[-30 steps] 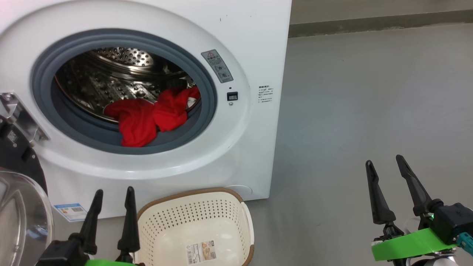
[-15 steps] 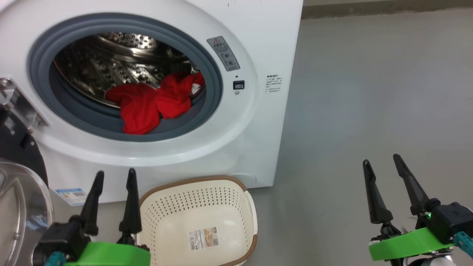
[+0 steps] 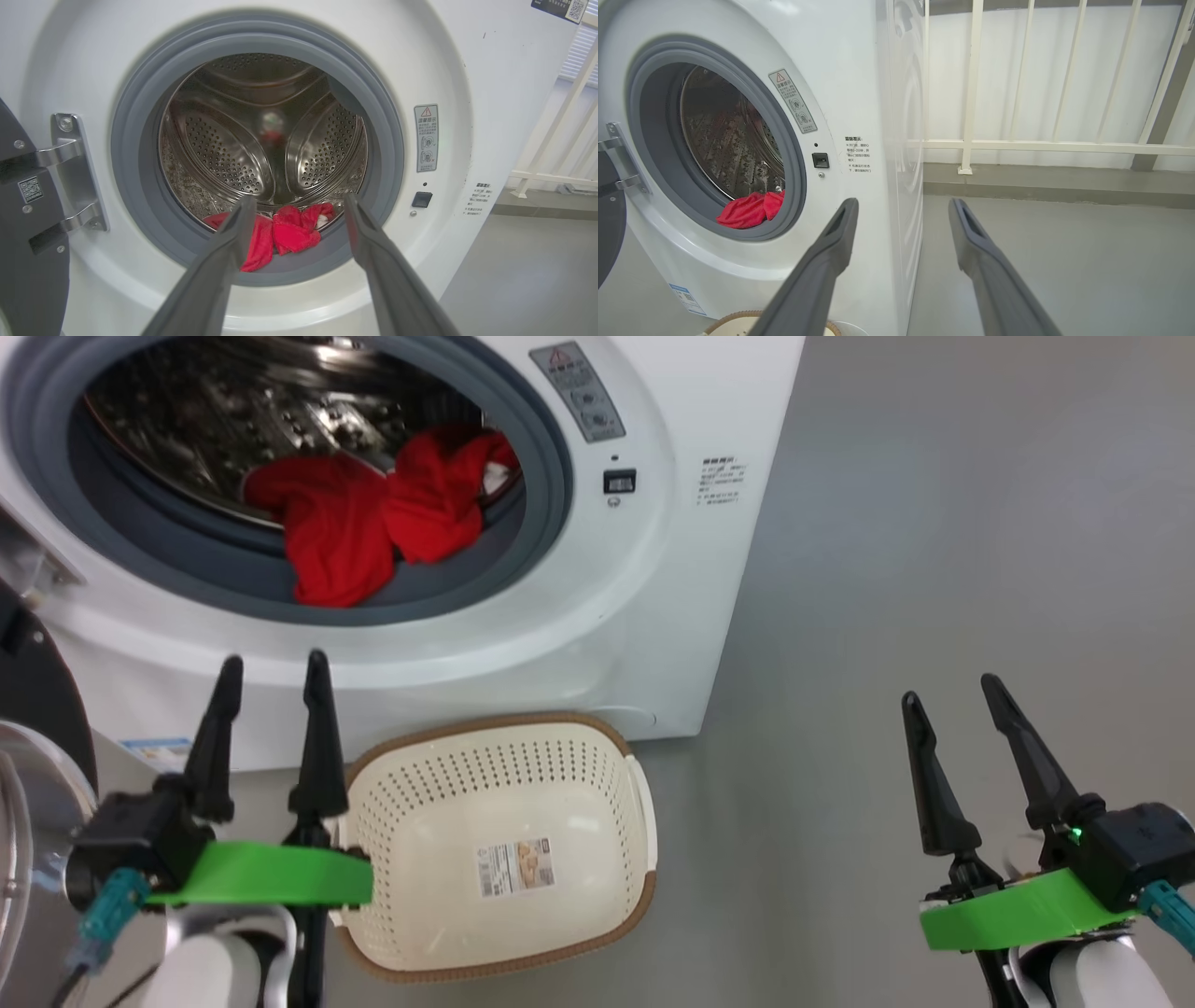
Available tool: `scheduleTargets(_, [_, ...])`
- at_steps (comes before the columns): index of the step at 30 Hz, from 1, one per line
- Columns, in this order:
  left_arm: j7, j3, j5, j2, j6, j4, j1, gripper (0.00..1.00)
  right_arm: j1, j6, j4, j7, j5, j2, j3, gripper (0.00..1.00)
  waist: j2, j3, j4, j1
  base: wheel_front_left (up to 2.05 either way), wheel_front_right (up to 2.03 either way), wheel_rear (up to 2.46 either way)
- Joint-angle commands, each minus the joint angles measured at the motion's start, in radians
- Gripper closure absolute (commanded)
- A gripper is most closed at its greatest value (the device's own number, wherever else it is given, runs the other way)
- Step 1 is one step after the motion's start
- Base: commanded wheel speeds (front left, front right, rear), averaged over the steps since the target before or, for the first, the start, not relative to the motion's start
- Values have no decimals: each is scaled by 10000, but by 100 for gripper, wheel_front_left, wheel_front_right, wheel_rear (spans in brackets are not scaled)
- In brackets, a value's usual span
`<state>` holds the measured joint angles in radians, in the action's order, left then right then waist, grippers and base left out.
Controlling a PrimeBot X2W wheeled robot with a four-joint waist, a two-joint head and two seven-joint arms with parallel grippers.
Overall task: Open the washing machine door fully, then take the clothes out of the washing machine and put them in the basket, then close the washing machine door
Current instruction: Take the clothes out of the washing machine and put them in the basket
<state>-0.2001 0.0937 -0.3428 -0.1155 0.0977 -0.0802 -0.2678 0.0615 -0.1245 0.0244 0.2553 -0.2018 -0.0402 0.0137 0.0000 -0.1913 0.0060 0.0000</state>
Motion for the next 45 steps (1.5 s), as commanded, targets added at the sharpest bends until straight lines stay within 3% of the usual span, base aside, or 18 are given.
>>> scheduleTargets(1, [-114,-330,-12,-179,39,169,-437,0,379,-62,-306,65,159,-100,-282,0,0,-466,35,0,0,0,0])
scheduleTargets(17, [-469,-753,-84,-413,59,-1406,-2997,0,1380,-62,-396,65,456,-100,-561,0,0,-2196,-154,0,0,0,0])
scheduleTargets(37, [-126,-441,41,-1061,-315,-4186,-6280,0,2014,-62,-433,65,704,-100,-602,0,0,-3521,-391,0,0,0,0])
scheduleTargets(45, [442,64,725,-1250,202,-5683,-7661,0,2175,-62,-352,65,674,-100,-689,0,0,-3800,-523,0,0,0,0])
